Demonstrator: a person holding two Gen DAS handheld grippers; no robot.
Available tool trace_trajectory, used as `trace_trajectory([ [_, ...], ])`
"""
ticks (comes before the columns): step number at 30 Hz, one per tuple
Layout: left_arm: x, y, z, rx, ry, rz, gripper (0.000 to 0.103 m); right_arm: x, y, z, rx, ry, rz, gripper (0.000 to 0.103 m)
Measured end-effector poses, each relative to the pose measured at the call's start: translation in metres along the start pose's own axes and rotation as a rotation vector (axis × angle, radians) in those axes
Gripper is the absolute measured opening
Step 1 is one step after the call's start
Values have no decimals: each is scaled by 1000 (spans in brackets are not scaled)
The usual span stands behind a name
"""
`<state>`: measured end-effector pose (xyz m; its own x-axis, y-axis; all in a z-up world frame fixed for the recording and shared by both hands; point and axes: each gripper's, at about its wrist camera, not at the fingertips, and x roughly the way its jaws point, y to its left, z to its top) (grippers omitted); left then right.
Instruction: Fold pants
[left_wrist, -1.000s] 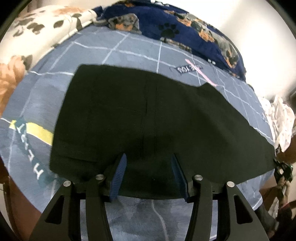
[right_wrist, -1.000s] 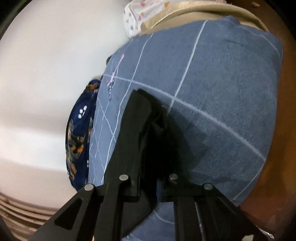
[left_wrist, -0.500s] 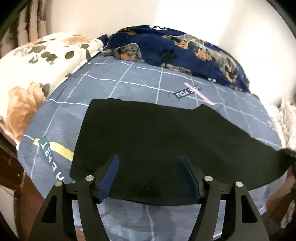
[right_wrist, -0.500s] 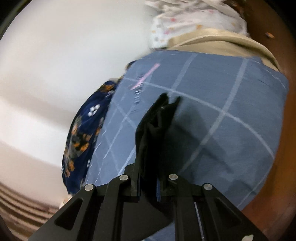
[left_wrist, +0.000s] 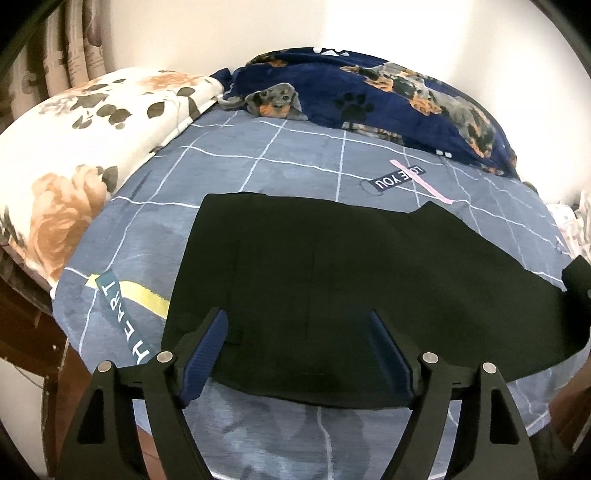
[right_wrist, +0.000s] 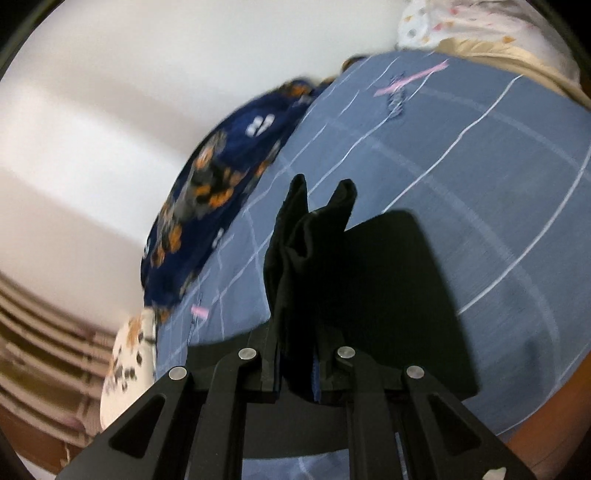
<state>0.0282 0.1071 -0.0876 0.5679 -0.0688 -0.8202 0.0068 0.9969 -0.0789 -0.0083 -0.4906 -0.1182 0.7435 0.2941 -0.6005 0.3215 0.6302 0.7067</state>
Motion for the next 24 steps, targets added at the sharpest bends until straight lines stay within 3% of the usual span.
trace_trajectory([
  [7,2,-4,-1,26,8,32,80,30,31,-34,-66,92,23,12],
  [24,9,-11,-4,57,62,43,81,70,72,-77,-202,223,51,12],
])
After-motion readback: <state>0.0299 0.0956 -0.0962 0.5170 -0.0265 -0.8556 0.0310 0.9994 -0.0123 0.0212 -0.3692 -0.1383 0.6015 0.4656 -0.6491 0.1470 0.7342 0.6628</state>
